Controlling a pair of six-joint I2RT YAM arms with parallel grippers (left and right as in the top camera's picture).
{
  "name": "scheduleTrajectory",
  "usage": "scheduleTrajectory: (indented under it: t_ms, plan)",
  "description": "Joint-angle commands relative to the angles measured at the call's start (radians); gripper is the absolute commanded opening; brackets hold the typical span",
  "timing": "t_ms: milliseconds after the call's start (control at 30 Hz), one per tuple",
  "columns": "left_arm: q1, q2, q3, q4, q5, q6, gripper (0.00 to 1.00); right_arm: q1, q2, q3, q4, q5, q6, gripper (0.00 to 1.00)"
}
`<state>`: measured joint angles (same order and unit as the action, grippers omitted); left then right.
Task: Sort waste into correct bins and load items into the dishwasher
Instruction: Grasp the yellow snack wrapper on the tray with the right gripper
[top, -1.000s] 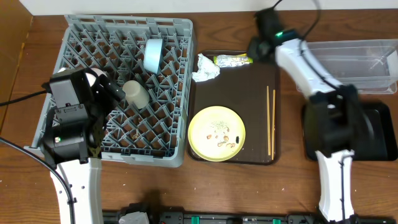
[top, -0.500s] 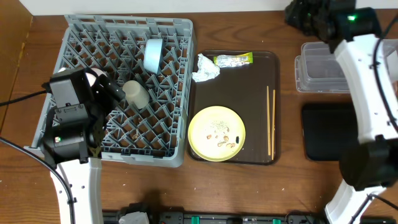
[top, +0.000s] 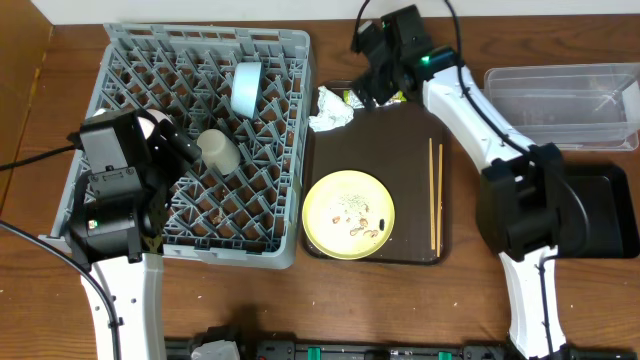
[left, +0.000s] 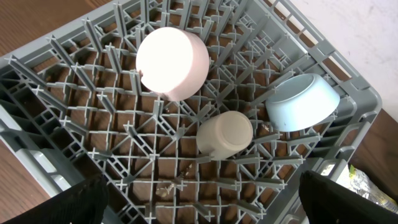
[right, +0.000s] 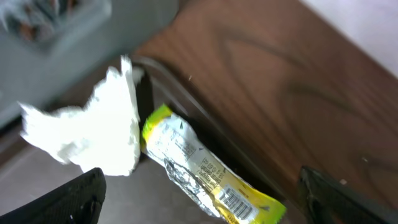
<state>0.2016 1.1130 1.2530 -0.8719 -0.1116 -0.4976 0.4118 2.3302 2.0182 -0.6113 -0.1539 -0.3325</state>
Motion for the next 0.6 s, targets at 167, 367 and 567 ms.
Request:
scheduleTrajectory:
  t_ms: [167,367,567]
  plan:
    - [0.005,0.005,0.002,-0.003,-0.009,-0.001,0.98,0.013,0.066,-0.004,-0.061,-0.073,-0.227,0.86]
    - [0.005,0.005,0.002,-0.003,-0.009,-0.002,0.98,0.0,0.103,-0.004,-0.063,-0.087,-0.227,0.87]
    - [0.005,0.005,0.002,-0.003,-0.009,-0.001,0.98,-0.04,0.138,-0.004,-0.054,-0.087,-0.227,0.87]
